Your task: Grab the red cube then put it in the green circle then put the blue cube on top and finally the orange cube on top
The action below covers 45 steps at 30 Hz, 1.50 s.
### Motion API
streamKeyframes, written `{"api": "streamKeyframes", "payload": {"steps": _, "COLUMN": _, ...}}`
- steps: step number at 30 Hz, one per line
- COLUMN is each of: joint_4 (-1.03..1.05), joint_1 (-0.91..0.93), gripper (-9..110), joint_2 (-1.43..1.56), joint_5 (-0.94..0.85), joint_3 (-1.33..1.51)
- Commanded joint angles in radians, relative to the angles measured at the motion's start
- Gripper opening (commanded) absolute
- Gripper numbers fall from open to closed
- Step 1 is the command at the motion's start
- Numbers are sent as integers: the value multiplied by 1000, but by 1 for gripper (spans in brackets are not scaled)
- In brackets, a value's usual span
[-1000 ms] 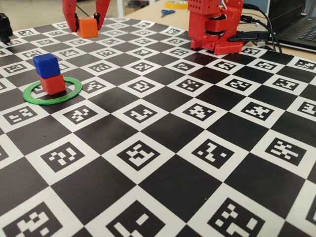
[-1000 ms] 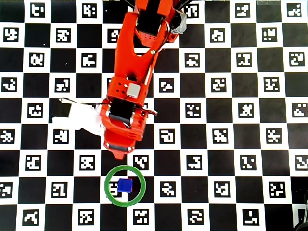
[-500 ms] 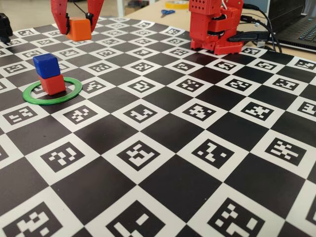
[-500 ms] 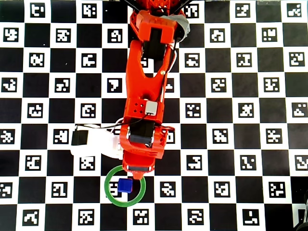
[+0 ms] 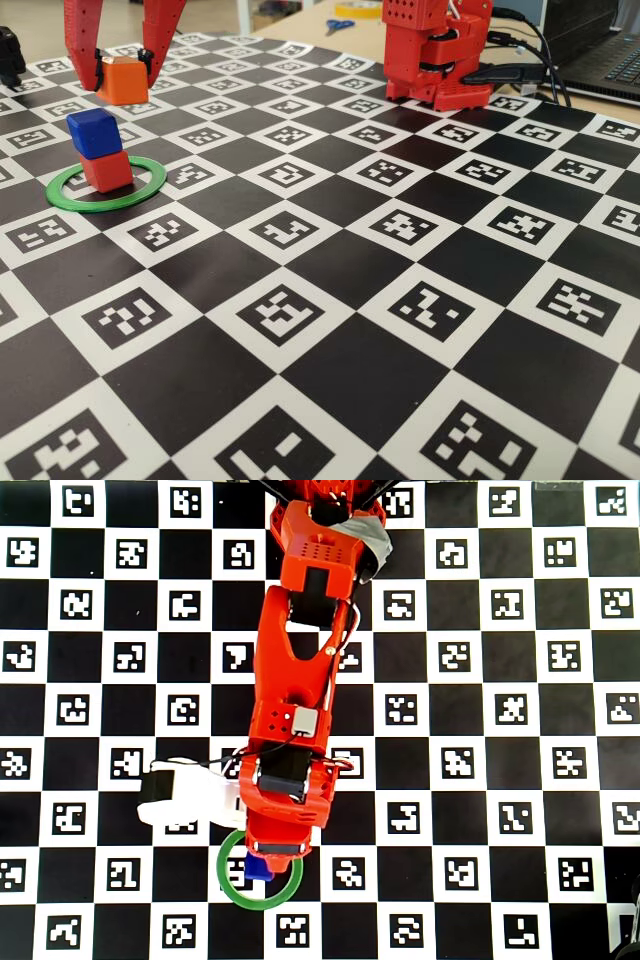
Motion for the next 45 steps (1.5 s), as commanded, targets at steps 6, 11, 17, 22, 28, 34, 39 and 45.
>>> {"api": "streamKeyframes", "payload": {"steps": 6, "joint_4": -38, "joint_1": 31, "gripper": 8, "joint_2": 21, "joint_5": 2, "joint_3": -112}}
{"api": "streamKeyframes", "payload": {"steps": 11, "joint_4": -61, "joint_1": 48, "gripper": 8, "joint_2": 8, "joint_5": 0, "joint_3": -117}}
{"api": "streamKeyframes", "payload": {"steps": 17, "joint_4": -83, "joint_1": 61, "gripper": 8, "joint_2": -2, "joint_5": 6, "joint_3": -120}}
{"api": "streamKeyframes", "payload": {"steps": 22, "joint_4": -92, "joint_1": 61, "gripper": 8, "joint_2": -14, "joint_5": 11, "joint_3": -126}}
{"api": "streamKeyframes", "payload": {"steps": 28, "joint_4": -98, "joint_1": 55, "gripper": 8, "joint_2": -23, "joint_5": 15, "joint_3": -127}}
{"api": "streamKeyframes", "payload": {"steps": 34, "joint_4": -98, "joint_1": 55, "gripper": 8, "joint_2": -28, "joint_5": 18, "joint_3": -127}}
{"api": "streamKeyframes", "payload": {"steps": 39, "joint_4": -94, "joint_1": 57, "gripper": 8, "joint_2": -28, "joint_5": 23, "joint_3": -127}}
{"api": "streamKeyframes", "payload": {"steps": 45, "joint_4": -87, "joint_1": 60, "gripper": 15, "joint_2": -21, "joint_5": 55, "joint_3": -127}}
